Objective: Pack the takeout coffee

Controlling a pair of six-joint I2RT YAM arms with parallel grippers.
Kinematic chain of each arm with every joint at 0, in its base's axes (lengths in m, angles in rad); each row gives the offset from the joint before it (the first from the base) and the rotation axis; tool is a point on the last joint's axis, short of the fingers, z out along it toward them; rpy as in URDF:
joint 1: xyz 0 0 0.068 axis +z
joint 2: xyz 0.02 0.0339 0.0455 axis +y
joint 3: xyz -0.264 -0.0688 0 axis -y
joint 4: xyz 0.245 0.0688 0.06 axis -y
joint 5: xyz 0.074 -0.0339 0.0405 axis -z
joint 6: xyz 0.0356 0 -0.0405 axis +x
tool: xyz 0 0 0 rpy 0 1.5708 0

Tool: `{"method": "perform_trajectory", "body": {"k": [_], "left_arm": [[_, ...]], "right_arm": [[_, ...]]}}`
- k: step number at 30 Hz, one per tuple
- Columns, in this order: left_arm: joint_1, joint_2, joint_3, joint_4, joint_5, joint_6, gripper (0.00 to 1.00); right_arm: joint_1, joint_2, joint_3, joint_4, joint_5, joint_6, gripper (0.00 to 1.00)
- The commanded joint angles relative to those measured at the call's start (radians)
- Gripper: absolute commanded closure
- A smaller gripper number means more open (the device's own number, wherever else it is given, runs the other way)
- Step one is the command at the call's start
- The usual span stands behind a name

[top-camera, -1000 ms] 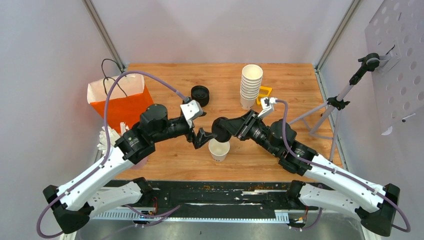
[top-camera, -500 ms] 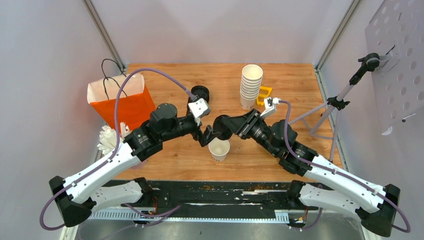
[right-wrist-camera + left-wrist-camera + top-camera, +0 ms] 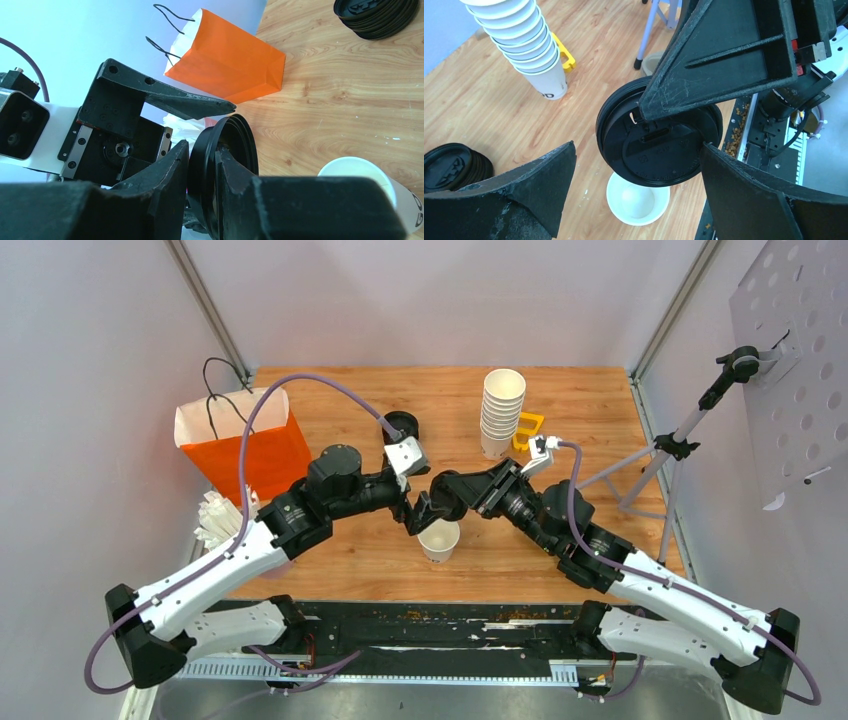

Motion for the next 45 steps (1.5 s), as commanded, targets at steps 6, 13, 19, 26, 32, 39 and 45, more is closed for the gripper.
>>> {"method": "perform_trajectory", "body": {"k": [6, 13, 19, 26, 32, 39, 45], "left_arm": [[-0.007, 0.044, 0.039, 0.020, 0.077, -0.062, 0.00], [-0.008, 0.038, 0.047, 0.023, 0.056, -0.083, 0.00], [-0.007, 0.015, 0.027, -0.018, -0.068, -0.042, 0.00], [-0.007, -0.028, 0.085, -0.180, -0.310, -0.076, 0.00], [-0.007, -0.018, 0.207, -0.411, -0.543, -0.091, 0.00], [-0.007, -0.116, 0.149, -0.443, -0.574, -0.092, 0.00], [-0.008, -0.225, 0.077, -0.443, -0.519, -0.049, 0.00]], "right_arm": [[-0.002, -0.029, -0.009, 0.044, 0.026, -0.004, 0.74], [-0.002, -0.037, -0.012, 0.047, 0.035, -0.003, 0.74], [-0.002, -0.037, 0.029, -0.079, 0.095, -0.132, 0.74], [-0.002, -0.039, 0.155, -0.559, 0.199, -0.304, 0.72], [-0.001, 0.021, 0.181, -0.900, 0.019, -0.308, 0.49], [0.135, 0.066, 0.106, -1.052, 0.016, -0.203, 0.20], [0.218, 0.075, 0.017, -1.061, 0.056, -0.135, 0.15]]}}
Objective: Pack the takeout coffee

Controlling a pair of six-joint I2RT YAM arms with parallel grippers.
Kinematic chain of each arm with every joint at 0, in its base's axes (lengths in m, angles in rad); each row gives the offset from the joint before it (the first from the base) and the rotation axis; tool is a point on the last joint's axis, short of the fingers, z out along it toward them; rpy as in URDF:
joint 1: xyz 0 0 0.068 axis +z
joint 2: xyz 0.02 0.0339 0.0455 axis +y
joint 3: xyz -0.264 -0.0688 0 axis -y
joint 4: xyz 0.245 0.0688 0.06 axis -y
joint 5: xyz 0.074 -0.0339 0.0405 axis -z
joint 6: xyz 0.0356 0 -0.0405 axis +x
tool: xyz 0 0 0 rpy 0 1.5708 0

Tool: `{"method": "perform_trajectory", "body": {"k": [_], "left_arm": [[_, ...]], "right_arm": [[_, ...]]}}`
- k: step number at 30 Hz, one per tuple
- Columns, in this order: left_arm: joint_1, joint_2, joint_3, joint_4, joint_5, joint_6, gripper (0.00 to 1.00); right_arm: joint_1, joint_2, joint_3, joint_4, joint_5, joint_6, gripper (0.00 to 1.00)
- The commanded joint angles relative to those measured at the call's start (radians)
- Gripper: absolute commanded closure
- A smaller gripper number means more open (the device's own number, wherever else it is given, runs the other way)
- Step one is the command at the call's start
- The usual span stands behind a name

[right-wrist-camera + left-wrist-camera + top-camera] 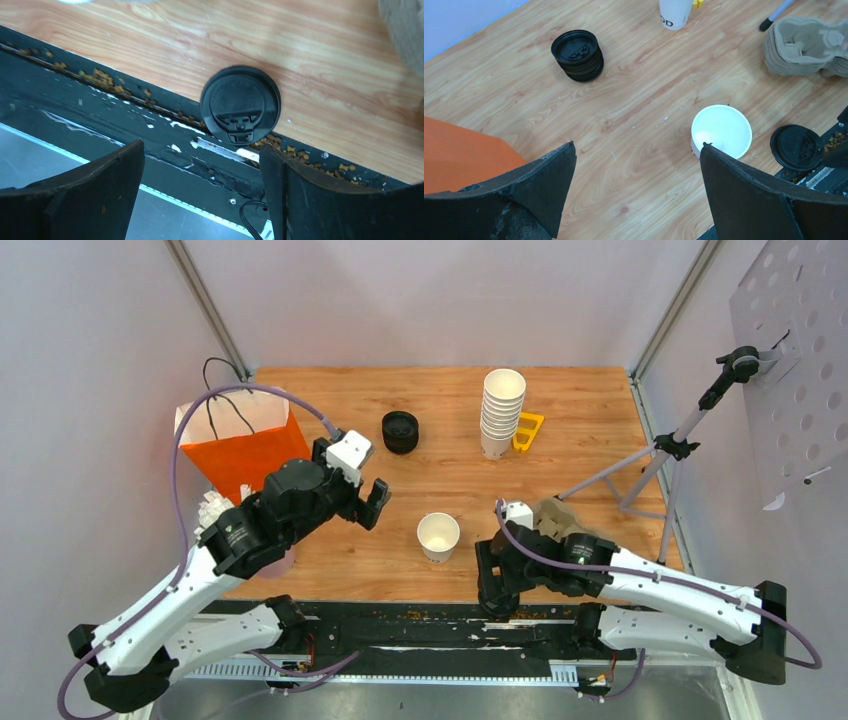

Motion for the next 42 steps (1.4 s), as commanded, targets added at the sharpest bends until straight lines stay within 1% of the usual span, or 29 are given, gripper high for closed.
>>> {"method": "perform_trajectory", "body": {"k": [1, 6, 9, 17, 22, 26, 32, 38, 42], "left_arm": [[-0.006, -0.074, -0.033, -0.011, 0.025, 0.026, 0.00], [-0.006, -0.133, -0.095, -0.001, 0.038, 0.019, 0.00], [-0.006, -0.145, -0.116, 0.006, 0.045, 0.004, 0.00], [-0.006, -0.146, -0.125, 0.017, 0.053, -0.017, 0.00], [-0.006, -0.142, -0.129, 0.025, 0.057, -0.016, 0.00], [-0.006, -0.136, -0.129, 0.018, 0.054, -0.009, 0.00], [-0.006, -0.135, -0.130, 0.021, 0.047, 0.000, 0.00], [-0.006, -0.127, -0.130, 0.025, 0.047, 0.001, 0.00], [-0.006, -0.123, -0.130, 0.029, 0.049, 0.000, 0.00]], "right_arm": [[0.036, 0.002, -0.062, -0.033, 0.032, 0.063, 0.16], [0.042, 0.001, -0.129, 0.017, 0.052, 0.043, 0.21], [0.042, 0.004, -0.164, 0.070, 0.048, 0.016, 0.21], [0.042, 0.114, -0.191, 0.151, 0.070, -0.030, 0.14], [0.042, 0.155, -0.201, 0.227, 0.058, -0.071, 0.09], [0.042, 0.190, -0.218, 0.246, 0.060, -0.077, 0.08], [0.041, 0.214, -0.232, 0.264, 0.059, -0.084, 0.09], [0.040, 0.214, -0.243, 0.278, 0.057, -0.094, 0.14], [0.040, 0.221, -0.246, 0.280, 0.056, -0.096, 0.14]]}}
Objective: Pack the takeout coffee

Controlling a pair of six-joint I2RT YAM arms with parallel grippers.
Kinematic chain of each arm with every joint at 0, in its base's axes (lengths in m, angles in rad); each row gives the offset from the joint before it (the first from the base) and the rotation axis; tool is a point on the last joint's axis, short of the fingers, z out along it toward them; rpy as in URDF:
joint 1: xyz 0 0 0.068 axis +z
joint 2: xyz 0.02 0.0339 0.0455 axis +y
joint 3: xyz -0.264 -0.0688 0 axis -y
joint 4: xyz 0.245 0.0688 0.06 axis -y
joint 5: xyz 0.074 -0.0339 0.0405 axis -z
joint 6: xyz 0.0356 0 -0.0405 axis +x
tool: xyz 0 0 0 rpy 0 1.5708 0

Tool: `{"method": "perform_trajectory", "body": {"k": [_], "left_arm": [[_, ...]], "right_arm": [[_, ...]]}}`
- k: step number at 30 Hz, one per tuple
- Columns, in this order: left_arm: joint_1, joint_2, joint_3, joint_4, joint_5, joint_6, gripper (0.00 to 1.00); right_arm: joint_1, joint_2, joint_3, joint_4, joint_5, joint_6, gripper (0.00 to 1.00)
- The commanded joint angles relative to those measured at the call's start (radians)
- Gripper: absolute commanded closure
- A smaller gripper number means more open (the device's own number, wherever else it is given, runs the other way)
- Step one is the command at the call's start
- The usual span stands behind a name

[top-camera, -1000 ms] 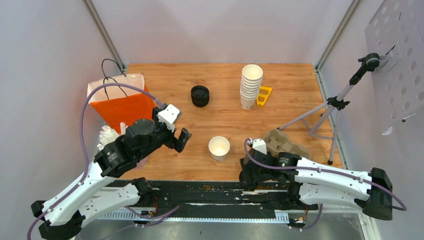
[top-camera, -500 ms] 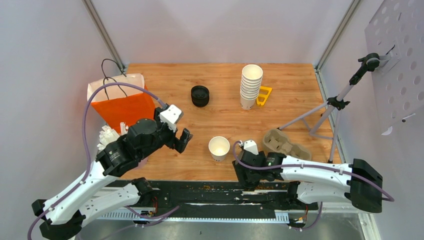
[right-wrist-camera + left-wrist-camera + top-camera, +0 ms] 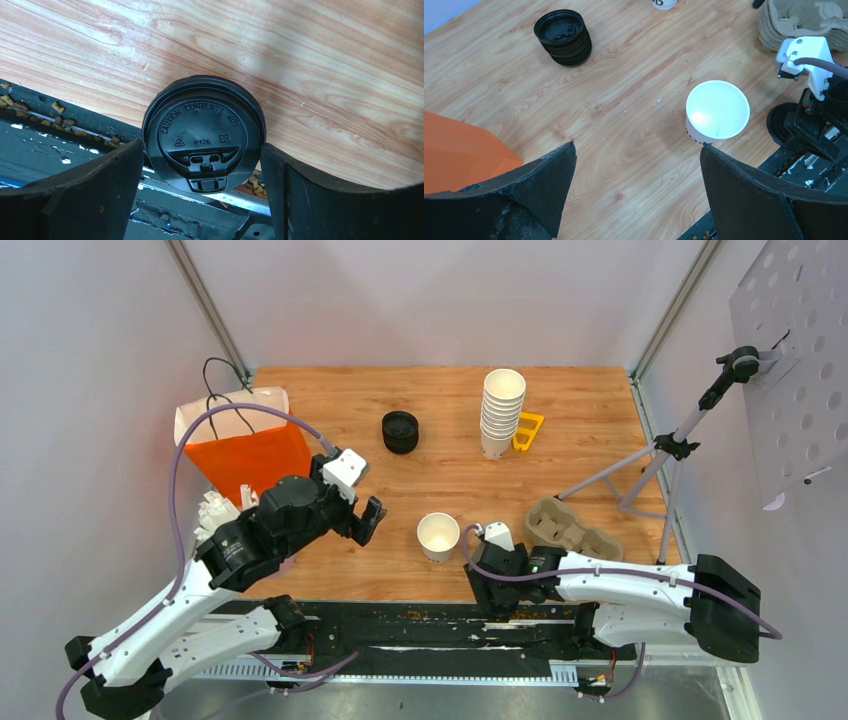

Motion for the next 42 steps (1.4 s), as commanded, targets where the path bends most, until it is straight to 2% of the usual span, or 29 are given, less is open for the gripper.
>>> {"method": "perform_trajectory", "body": {"k": [1, 9, 18, 25, 29, 36, 39, 42], "left_arm": [[-0.006, 0.003, 0.000, 0.039, 0.001, 0.004, 0.00], [-0.006, 0.012, 0.010, 0.040, 0.000, 0.007, 0.00], [-0.006, 0.015, 0.009, 0.038, -0.008, 0.005, 0.00], [-0.006, 0.086, -0.017, 0.025, -0.027, -0.112, 0.00], [0.006, 0.154, 0.009, -0.017, -0.047, -0.217, 0.00], [0.149, 0.136, 0.017, 0.039, 0.174, -0.393, 0.06], [0.154, 0.097, 0.041, 0.038, 0.166, -0.411, 0.07], [0.153, 0.056, 0.073, -0.003, 0.078, -0.406, 0.08]], "right_arm": [[0.003, 0.007, -0.008, 0.033, 0.018, -0.016, 0.14], [0.004, 0.043, 0.012, 0.017, 0.030, -0.023, 0.13], [0.005, 0.009, 0.031, -0.023, 0.058, -0.023, 0.20], [0.003, -0.074, 0.106, -0.088, 0.077, -0.051, 0.24], [0.003, -0.110, 0.219, -0.154, 0.089, -0.076, 0.24], [0.003, -0.112, 0.436, -0.156, 0.090, -0.170, 0.24], [0.000, -0.056, 0.526, -0.140, 0.096, -0.224, 0.24], [-0.014, 0.037, 0.618, -0.153, 0.103, -0.272, 0.24]]}}
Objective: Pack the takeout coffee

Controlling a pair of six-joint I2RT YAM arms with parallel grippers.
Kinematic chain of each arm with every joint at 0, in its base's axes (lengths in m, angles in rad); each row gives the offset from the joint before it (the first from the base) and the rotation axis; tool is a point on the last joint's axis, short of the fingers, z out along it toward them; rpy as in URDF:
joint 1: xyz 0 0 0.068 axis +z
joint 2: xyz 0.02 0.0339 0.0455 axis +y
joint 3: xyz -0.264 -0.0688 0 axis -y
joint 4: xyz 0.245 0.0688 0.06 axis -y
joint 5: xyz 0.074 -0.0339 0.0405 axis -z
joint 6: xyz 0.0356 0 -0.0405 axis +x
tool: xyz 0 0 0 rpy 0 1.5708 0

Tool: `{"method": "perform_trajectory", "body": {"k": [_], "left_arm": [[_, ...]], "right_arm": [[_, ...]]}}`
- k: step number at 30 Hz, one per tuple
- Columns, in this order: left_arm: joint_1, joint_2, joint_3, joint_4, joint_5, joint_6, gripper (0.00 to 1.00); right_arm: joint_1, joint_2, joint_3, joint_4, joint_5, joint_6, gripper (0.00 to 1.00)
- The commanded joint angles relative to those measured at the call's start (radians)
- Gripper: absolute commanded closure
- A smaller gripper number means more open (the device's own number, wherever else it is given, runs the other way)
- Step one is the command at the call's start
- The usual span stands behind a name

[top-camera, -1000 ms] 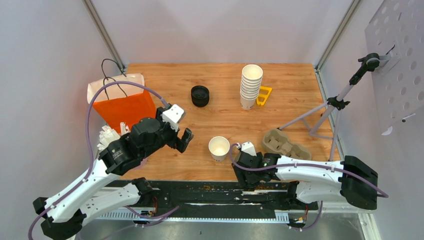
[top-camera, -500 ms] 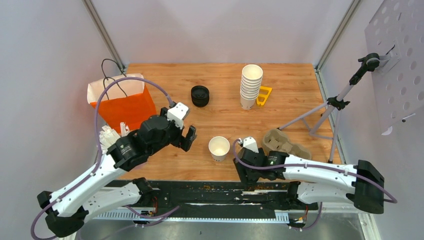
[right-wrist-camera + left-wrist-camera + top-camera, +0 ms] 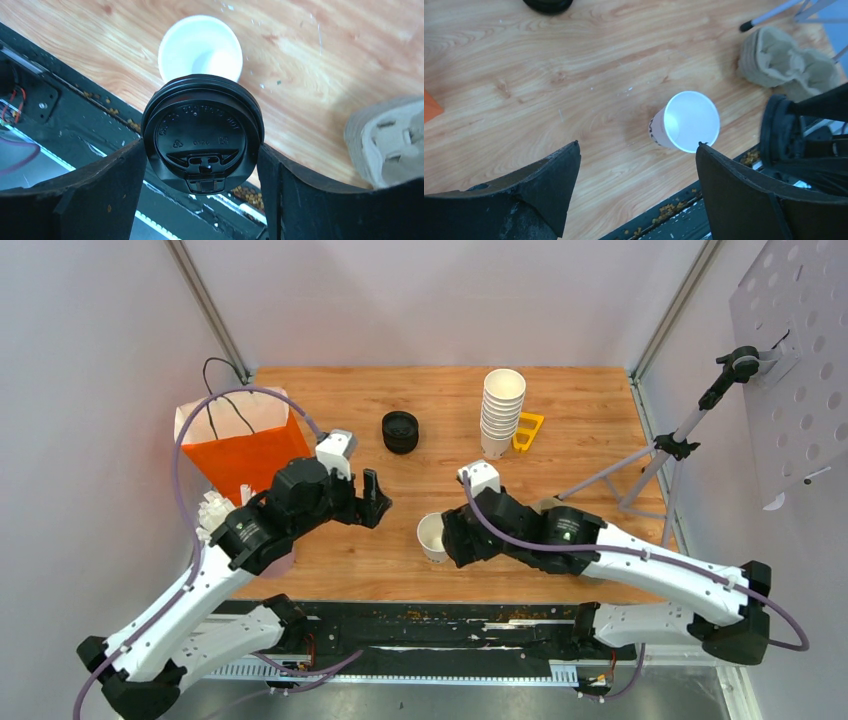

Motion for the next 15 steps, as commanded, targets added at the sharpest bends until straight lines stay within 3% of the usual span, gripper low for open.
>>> {"method": "perform_trajectory", "body": {"k": [1, 4, 15], "left_arm": [[0.001, -0.076, 0.079, -0.001, -0.082, -0.046, 0.09], [0.001, -0.135, 0.099, -0.024, -0.166, -0.034, 0.07], [0.001, -0.244, 0.112, -0.042, -0.228, -0.010, 0.06]], "right_arm": [[-0.017, 0.122, 0.141, 0.012, 0.029, -0.112, 0.24], [-0.035, 0.205, 0.210, 0.018, 0.012, -0.145, 0.23], [-0.128, 0.425, 0.354, -0.013, -0.112, -0.195, 0.22]]}}
